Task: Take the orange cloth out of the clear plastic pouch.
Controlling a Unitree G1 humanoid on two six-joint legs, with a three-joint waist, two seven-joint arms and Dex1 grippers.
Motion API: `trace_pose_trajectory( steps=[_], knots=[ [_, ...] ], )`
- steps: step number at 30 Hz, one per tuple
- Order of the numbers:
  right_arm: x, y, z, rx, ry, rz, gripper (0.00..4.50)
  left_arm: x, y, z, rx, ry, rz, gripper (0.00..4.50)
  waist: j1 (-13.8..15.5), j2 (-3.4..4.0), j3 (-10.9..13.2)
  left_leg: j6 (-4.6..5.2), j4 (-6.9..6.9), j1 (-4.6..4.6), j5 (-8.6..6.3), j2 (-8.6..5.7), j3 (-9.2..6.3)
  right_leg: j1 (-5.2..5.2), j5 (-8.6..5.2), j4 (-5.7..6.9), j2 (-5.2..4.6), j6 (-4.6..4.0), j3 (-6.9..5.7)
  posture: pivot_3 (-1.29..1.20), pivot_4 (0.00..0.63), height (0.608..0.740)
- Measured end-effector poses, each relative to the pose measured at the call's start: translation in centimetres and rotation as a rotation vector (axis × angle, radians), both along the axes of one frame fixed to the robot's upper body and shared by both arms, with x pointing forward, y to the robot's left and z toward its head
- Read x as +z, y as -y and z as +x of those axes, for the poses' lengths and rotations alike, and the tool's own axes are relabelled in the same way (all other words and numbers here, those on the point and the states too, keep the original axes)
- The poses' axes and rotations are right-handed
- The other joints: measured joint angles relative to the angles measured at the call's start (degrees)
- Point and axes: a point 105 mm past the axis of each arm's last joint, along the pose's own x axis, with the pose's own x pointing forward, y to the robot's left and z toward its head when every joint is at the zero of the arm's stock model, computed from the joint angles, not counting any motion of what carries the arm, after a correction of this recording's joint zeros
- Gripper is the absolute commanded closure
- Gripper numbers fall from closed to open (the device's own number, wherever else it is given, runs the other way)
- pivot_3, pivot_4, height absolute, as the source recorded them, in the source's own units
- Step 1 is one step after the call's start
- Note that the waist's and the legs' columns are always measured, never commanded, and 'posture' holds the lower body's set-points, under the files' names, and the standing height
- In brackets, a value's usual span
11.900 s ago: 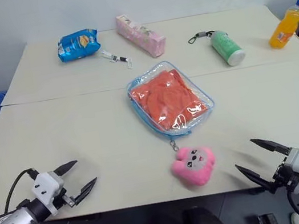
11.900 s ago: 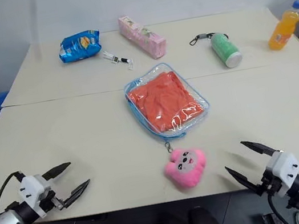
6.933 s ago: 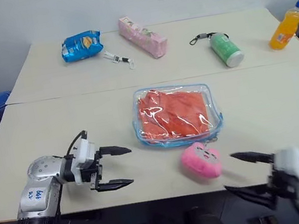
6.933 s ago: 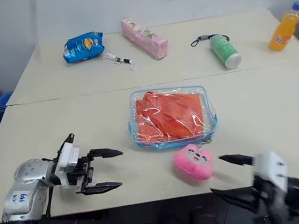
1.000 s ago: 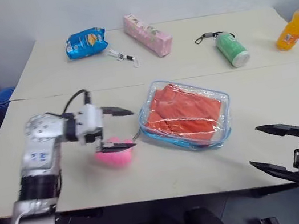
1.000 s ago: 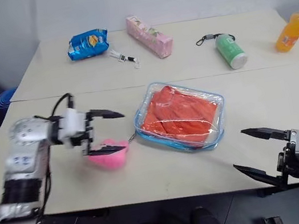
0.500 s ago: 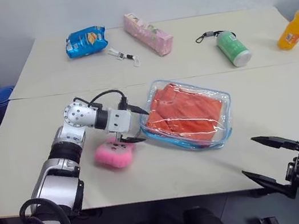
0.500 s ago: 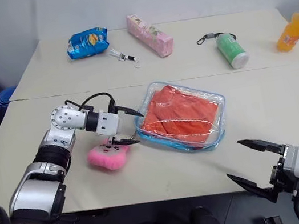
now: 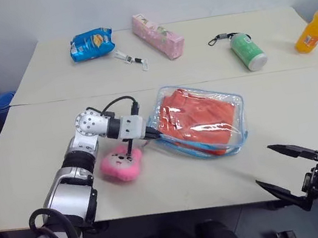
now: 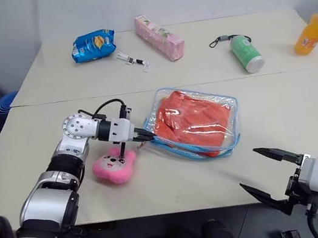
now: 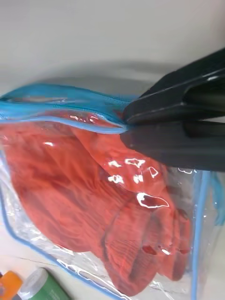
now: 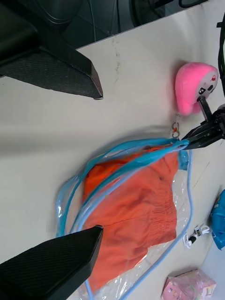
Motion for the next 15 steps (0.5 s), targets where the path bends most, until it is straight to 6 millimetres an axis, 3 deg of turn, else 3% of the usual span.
trace_pose_trajectory(
  steps=[5, 11, 15],
  knots=[
    [-0.7, -0.7, 0.0, 0.025, -0.055, 0.031, 0.00, 0.1, -0.1, 0.0, 0.060, -0.163, -0.095, 4.47, 0.0, 0.00, 0.0, 0.02, 0.02, -0.01, -0.01, 0.00, -0.03, 0.00, 0.00, 0.02, 0.00, 0.00, 0.00, 0.00, 0.150, 0.740],
    [0.5, -4.4, 0.6, 0.113, -0.113, 0.108, 0.00, -0.3, 0.3, -1.4, 0.085, -0.362, -0.162, 4.47, -0.6, 0.01, 0.0, -0.27, 0.02, -0.01, 0.15, 0.03, -0.12, 0.00, 0.00, 0.07, -0.02, 0.00, -0.01, 0.00, 0.150, 0.740],
    [-0.3, -5.1, 0.5, 0.133, -0.154, 0.110, 0.00, -0.8, 0.4, -2.0, 0.106, -0.393, -0.164, 4.47, -0.5, 0.01, 0.0, -0.28, 0.03, -0.02, 0.15, 0.02, -0.13, 0.00, 0.00, 0.06, -0.02, 0.00, -0.02, 0.00, 0.150, 0.740]
  ],
)
